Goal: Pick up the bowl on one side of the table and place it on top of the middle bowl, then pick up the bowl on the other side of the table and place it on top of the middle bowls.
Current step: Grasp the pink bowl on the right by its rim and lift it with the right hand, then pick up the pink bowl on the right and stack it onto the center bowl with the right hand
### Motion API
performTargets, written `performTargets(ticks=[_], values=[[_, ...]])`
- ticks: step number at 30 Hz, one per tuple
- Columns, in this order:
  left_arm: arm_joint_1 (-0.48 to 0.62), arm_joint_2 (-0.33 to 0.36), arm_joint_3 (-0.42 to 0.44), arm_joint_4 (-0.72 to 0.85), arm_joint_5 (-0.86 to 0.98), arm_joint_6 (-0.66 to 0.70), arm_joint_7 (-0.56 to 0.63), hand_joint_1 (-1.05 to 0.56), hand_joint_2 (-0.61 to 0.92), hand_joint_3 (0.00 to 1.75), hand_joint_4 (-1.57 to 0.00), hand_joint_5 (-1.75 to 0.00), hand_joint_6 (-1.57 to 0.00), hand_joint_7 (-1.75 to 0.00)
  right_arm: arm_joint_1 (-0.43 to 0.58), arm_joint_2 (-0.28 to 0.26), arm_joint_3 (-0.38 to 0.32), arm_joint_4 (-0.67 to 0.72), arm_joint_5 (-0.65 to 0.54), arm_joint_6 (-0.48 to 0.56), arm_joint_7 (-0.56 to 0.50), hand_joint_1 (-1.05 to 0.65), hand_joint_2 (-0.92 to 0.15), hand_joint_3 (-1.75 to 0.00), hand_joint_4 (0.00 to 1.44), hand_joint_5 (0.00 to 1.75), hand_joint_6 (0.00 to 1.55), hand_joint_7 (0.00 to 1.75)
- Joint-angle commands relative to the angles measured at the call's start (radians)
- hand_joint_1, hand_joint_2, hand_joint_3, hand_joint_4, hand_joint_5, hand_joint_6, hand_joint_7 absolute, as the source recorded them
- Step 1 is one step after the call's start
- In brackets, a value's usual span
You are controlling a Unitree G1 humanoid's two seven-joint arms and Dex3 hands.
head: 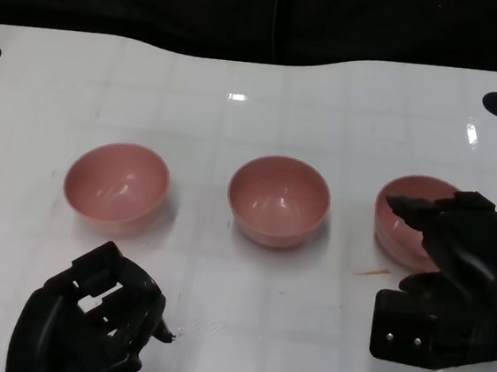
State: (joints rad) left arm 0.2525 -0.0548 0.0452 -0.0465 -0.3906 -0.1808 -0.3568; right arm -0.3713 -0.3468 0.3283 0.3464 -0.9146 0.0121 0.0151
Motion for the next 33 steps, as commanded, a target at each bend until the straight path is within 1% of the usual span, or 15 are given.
performTargets(ticks=[1,7,11,13,15,17,18,19,20,22,23,24,26,30,33], values=[[-0.003,0.005,0.003,-0.009,0.002,-0.003,0.001,-0.18,0.66,0.81,-0.76,-1.59,-0.78,-1.23,-0.053,-0.001,0.030,0.104,0.007,0.005,-0.024,-0.51,-0.87,0.00,0.23,0.32,0.34,0.01],[-0.006,0.001,0.001,-0.004,0.004,-0.010,-0.004,-0.19,0.70,0.75,-0.76,-1.59,-0.77,-1.23,-0.151,0.026,0.094,0.329,0.017,-0.002,-0.074,-0.50,-0.92,-0.02,0.33,0.20,0.37,0.01],[-0.007,0.001,0.002,-0.003,0.000,-0.008,-0.006,-0.19,0.72,0.72,-0.76,-1.58,-0.77,-1.23,-0.214,0.048,0.126,0.475,0.029,-0.042,-0.155,-0.35,-0.92,-0.08,0.57,0.27,0.52,0.07],[-0.007,0.001,0.002,-0.003,-0.003,-0.007,-0.009,-0.19,0.73,0.70,-0.76,-1.58,-0.78,-1.22,-0.239,0.050,0.139,0.536,0.033,-0.087,-0.220,-0.26,-0.92,-0.13,0.68,0.82,0.74,0.06],[-0.005,0.002,0.001,-0.005,-0.001,-0.006,-0.007,-0.19,0.74,0.68,-0.76,-1.58,-0.78,-1.22,-0.259,0.049,0.147,0.578,0.042,-0.138,-0.280,-0.22,-0.92,-0.18,0.73,1.04,0.88,0.09],[-0.004,0.002,-0.001,-0.008,0.003,-0.006,-0.004,-0.19,0.74,0.68,-0.76,-1.57,-0.78,-1.22,-0.277,0.044,0.159,0.608,0.044,-0.191,-0.351,-0.22,-0.90,-0.08,0.81,1.54,1.13,0.13],[-0.003,0.001,-0.001,-0.010,0.005,-0.003,0.000,-0.19,0.74,0.67,-0.77,-1.57,-0.78,-1.21,-0.285,0.041,0.166,0.615,0.038,-0.210,-0.387,-0.22,-0.89,-0.05,0.82,1.64,1.17,0.13],[-0.003,0.000,-0.002,-0.012,0.006,-0.001,0.003,-0.19,0.73,0.68,-0.78,-1.56,-0.79,-1.21,-0.291,0.039,0.171,0.622,0.034,-0.221,-0.411,-0.22,-0.91,-0.08,0.85,1.69,1.16,0.36],[-0.002,0.000,-0.002,-0.013,0.007,0.001,0.005,-0.19,0.72,0.69,-0.78,-1.55,-0.80,-1.20,-0.297,0.039,0.176,0.630,0.033,-0.228,-0.427,-0.22,-0.92,-0.11,0.87,1.72,0.93,0.93],[-0.004,0.000,-0.002,-0.011,0.007,0.000,0.004,-0.18,0.72,0.70,-0.79,-1.55,-0.80,-1.19,-0.309,0.035,0.184,0.634,0.029,-0.258,-0.487,-0.22,-0.92,-0.15,0.90,1.74,0.76,1.44],[-0.005,0.000,-0.003,-0.010,0.010,-0.003,0.004,-0.18,0.72,0.71,-0.79,-1.55,-0.80,-1.19,-0.315,0.033,0.189,0.632,0.026,-0.264,-0.507,-0.22,-0.92,-0.18,0.91,1.74,0.72,1.59],[-0.006,0.001,-0.003,-0.007,0.010,-0.007,0.000,-0.18,0.72,0.71,-0.79,-1.55,-0.80,-1.19,-0.320,0.031,0.191,0.623,0.027,-0.268,-0.517,-0.23,-0.91,-0.27,0.90,1.75,0.68,1.68],[-0.008,0.003,-0.003,-0.002,0.011,-0.013,-0.005,-0.19,0.72,0.71,-0.78,-1.55,-0.80,-1.19,-0.323,0.026,0.191,0.593,0.029,-0.274,-0.519,-0.22,-0.72,-0.67,0.89,1.75,0.66,1.73],[-0.010,0.003,-0.002,0.001,0.012,-0.015,-0.005,-0.19,0.76,0.65,-0.79,-1.53,-0.80,-1.18,-0.311,0.020,0.188,0.496,0.024,-0.295,-0.557,-0.20,-0.57,-0.93,0.89,1.75,0.69,1.75],[-0.011,0.004,-0.003,0.002,0.012,-0.012,-0.004,-0.19,0.77,0.63,-0.79,-1.53,-0.80,-1.18,-0.301,0.021,0.181,0.433,0.037,-0.326,-0.562,-0.19,-0.52,-0.99,0.90,1.75,0.71,1.75]])
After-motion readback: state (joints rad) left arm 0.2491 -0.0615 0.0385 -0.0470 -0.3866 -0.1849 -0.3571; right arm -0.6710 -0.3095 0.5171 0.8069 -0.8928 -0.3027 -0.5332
